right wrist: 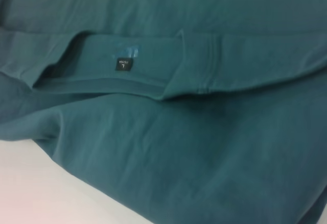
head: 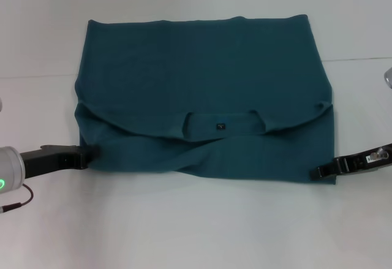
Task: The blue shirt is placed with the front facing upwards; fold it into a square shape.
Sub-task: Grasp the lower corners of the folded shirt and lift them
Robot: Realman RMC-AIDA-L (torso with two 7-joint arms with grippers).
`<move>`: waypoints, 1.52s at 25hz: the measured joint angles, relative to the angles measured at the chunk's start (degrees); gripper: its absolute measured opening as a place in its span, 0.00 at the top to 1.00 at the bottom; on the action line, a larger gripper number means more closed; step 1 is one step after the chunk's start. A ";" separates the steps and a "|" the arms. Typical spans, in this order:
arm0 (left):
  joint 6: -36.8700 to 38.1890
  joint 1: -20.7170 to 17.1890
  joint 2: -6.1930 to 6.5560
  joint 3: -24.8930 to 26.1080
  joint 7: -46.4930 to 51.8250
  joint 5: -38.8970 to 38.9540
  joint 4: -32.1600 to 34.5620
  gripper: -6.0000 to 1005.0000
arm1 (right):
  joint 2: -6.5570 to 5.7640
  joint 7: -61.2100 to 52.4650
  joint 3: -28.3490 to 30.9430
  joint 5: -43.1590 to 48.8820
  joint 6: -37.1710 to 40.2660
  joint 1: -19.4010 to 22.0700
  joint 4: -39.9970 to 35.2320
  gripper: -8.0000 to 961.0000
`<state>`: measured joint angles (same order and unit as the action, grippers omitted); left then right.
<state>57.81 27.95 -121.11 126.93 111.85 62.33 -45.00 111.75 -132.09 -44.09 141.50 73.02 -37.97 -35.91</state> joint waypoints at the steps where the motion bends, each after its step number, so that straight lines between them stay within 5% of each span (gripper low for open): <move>1: 0.10 0.00 0.02 0.28 -0.06 -0.03 0.00 0.96 | 0.03 0.29 -0.12 -0.01 0.03 0.00 -0.20 0.42; 13: 6.97 0.45 1.57 7.89 -0.28 0.37 -1.04 0.96 | -0.54 4.60 7.64 -3.64 7.31 2.64 -6.45 0.96; 28: 15.56 1.83 3.33 15.76 0.43 0.52 -1.12 0.96 | -3.07 6.95 14.44 -10.17 12.39 5.33 -8.69 0.98; 38: 18.66 0.29 3.72 15.56 0.50 -0.23 -0.37 0.96 | -2.33 8.13 14.74 -10.01 12.98 8.24 -9.96 0.98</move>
<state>76.47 28.24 -117.38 142.49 112.35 62.10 -45.37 109.42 -123.96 -29.34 131.49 86.00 -29.73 -45.87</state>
